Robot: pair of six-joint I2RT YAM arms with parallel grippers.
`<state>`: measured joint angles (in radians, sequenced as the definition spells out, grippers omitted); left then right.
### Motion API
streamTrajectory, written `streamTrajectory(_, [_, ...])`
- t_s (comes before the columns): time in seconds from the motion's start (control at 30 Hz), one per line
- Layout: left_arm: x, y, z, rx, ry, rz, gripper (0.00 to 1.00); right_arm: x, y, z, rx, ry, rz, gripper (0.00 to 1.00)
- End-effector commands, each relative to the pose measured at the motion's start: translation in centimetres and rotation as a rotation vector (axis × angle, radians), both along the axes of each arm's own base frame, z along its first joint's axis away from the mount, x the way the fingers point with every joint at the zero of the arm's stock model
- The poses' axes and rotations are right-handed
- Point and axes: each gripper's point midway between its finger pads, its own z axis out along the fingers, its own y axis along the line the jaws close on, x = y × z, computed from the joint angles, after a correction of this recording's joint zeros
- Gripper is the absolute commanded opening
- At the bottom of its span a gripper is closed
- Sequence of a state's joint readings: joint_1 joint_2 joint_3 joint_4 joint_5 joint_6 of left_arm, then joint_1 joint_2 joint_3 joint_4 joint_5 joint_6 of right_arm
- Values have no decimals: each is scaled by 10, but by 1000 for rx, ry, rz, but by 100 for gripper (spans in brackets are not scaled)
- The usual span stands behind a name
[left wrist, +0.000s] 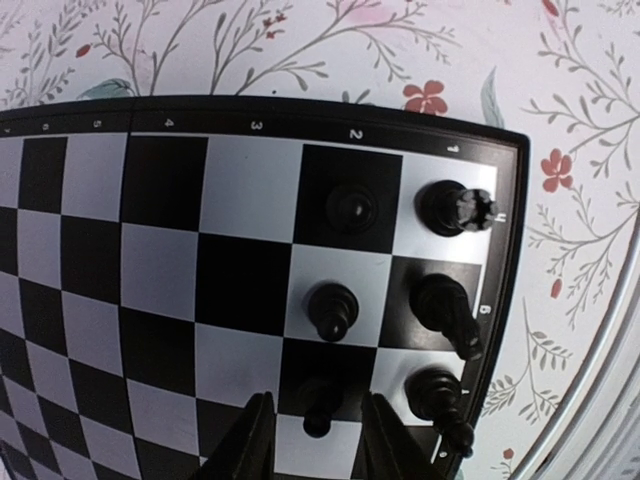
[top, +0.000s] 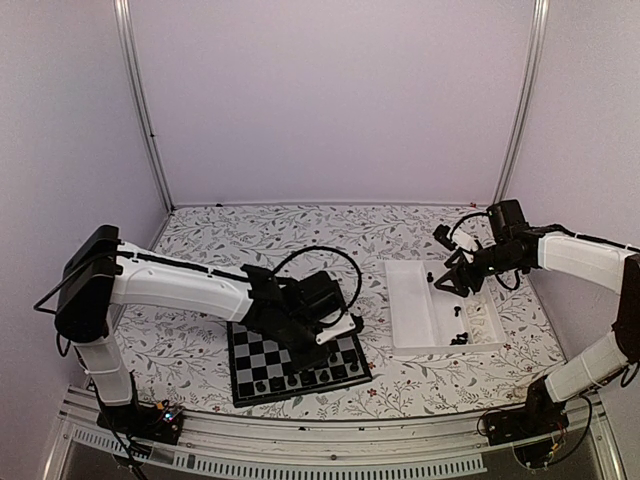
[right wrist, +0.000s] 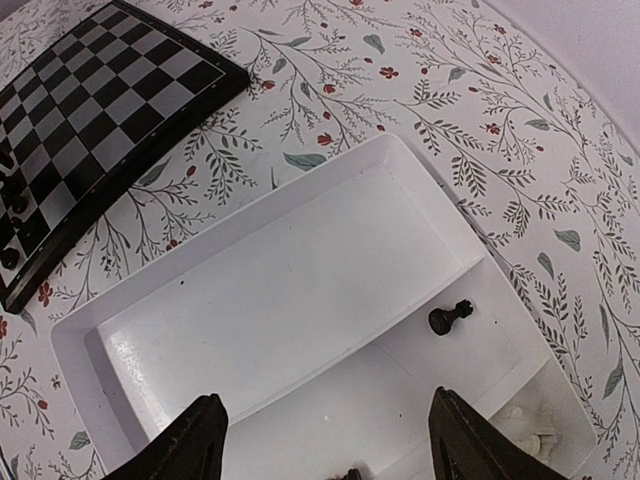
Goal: Set up the chess pieces on the board
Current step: Place the chess piece on the chessboard, then pick up the chess piece from the storage box.
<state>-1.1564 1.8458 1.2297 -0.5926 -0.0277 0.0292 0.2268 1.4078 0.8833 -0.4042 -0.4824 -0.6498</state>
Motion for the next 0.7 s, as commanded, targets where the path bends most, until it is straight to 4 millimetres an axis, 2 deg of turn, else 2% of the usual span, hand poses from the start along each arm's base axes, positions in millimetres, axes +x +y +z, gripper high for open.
streamTrajectory(0.0, [3, -12, 33, -61, -53, -6, 34, 4, -1, 7, -34, -15, 35, 72])
streamTrajectory(0.13, [11, -4, 61, -80, -115, 4, 39, 10, -11, 0, -154, -61, 98, 68])
streamTrajectory(0.23, [19, 4, 79, -102, -149, 27, 39, 13, -14, -11, -226, -57, 172, 60])
streamTrajectory(0.37, [35, 9, 103, -165, -194, 92, 40, 27, -20, -27, -321, -61, 240, 51])
streamTrajectory(0.57, [44, 1, 131, -321, -228, 167, 40, 68, -23, -47, -365, 10, 150, 40])
streamTrajectory(0.67, [45, 2, 133, -347, -235, 182, 40, 77, -19, -60, -330, 84, 90, 38])
